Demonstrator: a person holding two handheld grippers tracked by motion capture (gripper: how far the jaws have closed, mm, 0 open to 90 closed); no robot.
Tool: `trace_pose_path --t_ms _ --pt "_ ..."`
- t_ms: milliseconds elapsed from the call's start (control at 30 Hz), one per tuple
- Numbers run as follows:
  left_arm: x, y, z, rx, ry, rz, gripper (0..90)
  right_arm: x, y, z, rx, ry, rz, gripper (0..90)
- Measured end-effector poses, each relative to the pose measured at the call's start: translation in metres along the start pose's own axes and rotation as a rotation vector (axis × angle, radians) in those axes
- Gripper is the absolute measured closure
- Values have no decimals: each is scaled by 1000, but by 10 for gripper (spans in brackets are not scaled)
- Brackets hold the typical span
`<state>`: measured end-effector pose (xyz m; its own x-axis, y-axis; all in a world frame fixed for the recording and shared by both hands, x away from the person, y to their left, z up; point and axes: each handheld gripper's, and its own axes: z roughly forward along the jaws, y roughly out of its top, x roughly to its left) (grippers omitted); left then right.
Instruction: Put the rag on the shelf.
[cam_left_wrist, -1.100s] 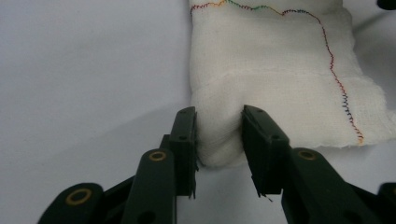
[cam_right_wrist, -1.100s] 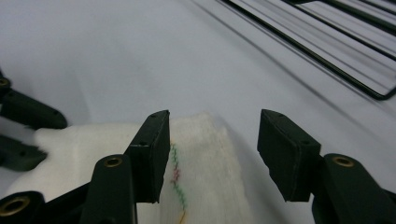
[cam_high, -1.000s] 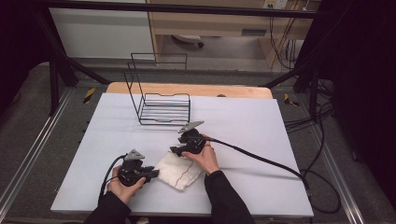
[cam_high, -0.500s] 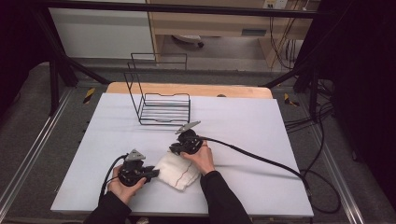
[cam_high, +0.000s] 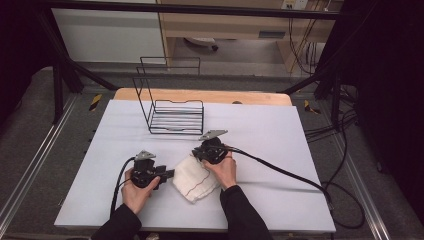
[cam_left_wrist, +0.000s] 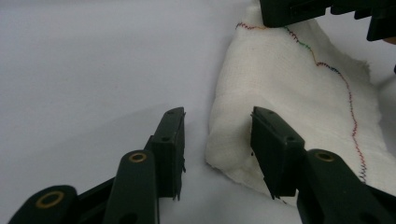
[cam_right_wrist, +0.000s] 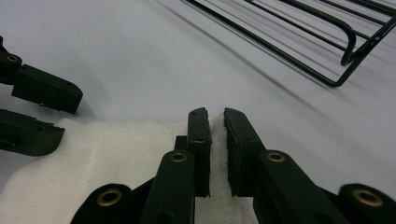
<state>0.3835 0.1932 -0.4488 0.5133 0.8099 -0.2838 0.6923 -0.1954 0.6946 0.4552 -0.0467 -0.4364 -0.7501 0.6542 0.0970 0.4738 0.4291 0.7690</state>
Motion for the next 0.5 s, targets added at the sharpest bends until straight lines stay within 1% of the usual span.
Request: trace_pose_path --t_ms 33,67,100,133,167,200,233,267,333,367,500 --pt "-1 0 2 9 0 0 566 0 -1 1 6 -2 -7 811" --pt "-1 -1 3 14 0 0 576 -1 -1 2 13 -1 -3 810" --pt "-2 -1 3 12 3 1 584 -2 -1 3 17 -1 -4 807" --pt "-3 -2 3 20 -4 -1 610 -2 -1 3 22 1 -5 804" --pt "-4 -2 3 22 -2 -2 634 -3 -1 4 24 6 -6 799" --pt "-5 -2 3 26 -6 3 655 -3 -1 5 26 7 -11 788" --pt "-7 -2 3 32 -6 6 703 -4 -1 5 25 7 -13 774" --pt "-9 -2 4 34 -4 14 715 -4 0 4 24 10 -8 757" --pt "-11 -2 3 42 3 24 750 -6 1 5 14 9 -11 688" --pt "-11 -2 4 41 7 25 759 -7 2 5 16 9 -9 671" --pt "-14 -2 4 39 23 49 778 -14 1 10 55 11 -12 609"
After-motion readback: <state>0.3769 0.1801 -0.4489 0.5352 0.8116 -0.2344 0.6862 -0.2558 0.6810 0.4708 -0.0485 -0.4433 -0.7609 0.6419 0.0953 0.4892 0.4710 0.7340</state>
